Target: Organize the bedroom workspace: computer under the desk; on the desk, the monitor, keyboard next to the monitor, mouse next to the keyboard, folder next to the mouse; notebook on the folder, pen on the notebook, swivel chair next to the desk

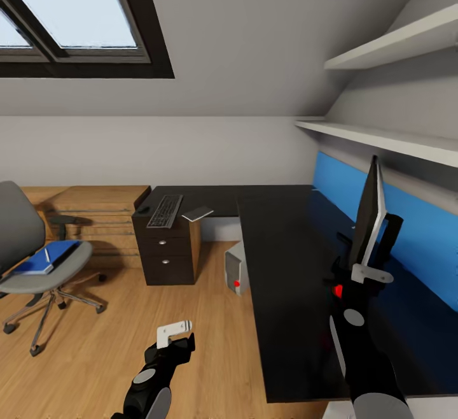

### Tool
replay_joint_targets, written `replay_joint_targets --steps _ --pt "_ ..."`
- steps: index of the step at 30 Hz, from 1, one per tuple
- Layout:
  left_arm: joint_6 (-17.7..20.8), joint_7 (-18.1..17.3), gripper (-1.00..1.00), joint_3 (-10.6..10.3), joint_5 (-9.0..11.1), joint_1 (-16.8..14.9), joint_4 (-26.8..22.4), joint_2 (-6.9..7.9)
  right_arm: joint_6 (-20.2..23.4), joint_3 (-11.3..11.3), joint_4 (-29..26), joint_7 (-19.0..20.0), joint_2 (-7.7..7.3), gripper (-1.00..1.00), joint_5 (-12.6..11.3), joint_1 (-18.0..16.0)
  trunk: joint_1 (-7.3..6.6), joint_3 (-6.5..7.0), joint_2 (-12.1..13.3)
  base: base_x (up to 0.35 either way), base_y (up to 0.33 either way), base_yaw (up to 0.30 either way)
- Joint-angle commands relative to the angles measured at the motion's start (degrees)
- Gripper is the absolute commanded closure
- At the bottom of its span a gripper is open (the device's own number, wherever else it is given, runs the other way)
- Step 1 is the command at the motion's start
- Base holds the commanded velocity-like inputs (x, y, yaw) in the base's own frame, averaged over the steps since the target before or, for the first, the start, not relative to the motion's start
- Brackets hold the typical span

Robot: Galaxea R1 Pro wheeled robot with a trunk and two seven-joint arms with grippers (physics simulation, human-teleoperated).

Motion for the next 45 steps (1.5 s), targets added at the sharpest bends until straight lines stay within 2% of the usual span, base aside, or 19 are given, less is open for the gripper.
replay_joint_targets --steps 1,15,25,45 --pt "0.13 0.49 -1.00 -0.08 0.50 -0.05 -0.08 0.02 -0.10 -0.14 0.04 -0.09 0.06 -1.00 0.44 -0.06 -0.01 -0.07 -0.05 -0.140 -0.128 0.000" --pt "0.13 0.60 -1.00 -0.06 0.45 -0.06 -0.08 0.02 0.00 -0.15 0.05 -0.17 0.10 -1.00 0.50 -0.06 -0.01 -0.07 -0.05 -0.144 -0.166 0.000" --pt "0.13 0.52 -1.00 -0.06 0.49 -0.05 -0.15 0.09 0.00 -0.15 0.31 -0.12 0.10 -1.00 0.52 -0.06 -0.01 -0.07 -0.05 -0.049 -0.184 0.000" --pt "0.04 0.51 -1.00 0.02 0.42 -0.06 -0.53 0.10 -0.33 -0.10 0.25 -0.09 0.30 -1.00 0.44 0.03 -0.01 -0.07 -0.05 -0.003 -0.083 0.000"
